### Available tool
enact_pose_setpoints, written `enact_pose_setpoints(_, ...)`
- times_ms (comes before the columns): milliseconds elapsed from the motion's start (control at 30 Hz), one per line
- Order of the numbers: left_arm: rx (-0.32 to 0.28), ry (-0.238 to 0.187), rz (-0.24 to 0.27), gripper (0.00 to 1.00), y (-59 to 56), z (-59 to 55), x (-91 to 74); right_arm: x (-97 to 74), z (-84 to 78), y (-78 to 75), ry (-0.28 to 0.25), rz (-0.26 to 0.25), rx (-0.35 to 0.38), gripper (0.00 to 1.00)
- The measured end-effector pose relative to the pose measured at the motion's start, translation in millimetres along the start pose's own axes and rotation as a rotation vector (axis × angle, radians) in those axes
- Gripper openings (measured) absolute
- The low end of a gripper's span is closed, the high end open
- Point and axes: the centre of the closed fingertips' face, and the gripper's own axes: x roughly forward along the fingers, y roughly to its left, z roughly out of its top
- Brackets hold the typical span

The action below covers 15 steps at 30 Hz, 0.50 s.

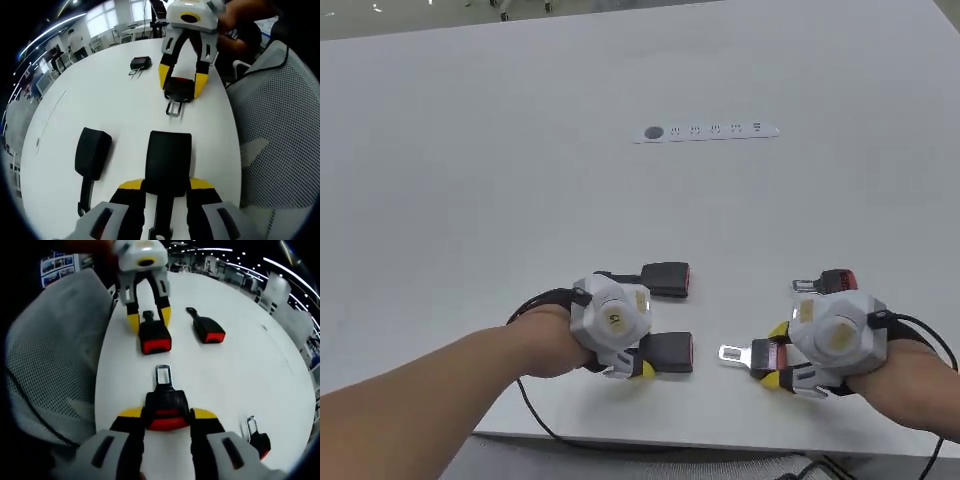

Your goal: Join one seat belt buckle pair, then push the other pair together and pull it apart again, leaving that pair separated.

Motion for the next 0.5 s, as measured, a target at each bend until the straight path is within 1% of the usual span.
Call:
enact_pose_setpoints(267,-0.003,0.006,0.002,0.32,0.2,-0.9,-0.2,13.4,19.2,1.8,0.010,0.013,-0.018,0.35)
enact_pose_setpoints(400,-0.005,0.010,0.002,0.32,0.4,-1.0,-0.1,17.6,24.2,1.1,0.018,0.010,-0.017,0.35)
enact_pose_setpoints(500,-0.006,0.015,0.000,0.32,0.6,-1.2,0.1,17.0,23.3,1.3,0.032,0.010,-0.024,0.35)
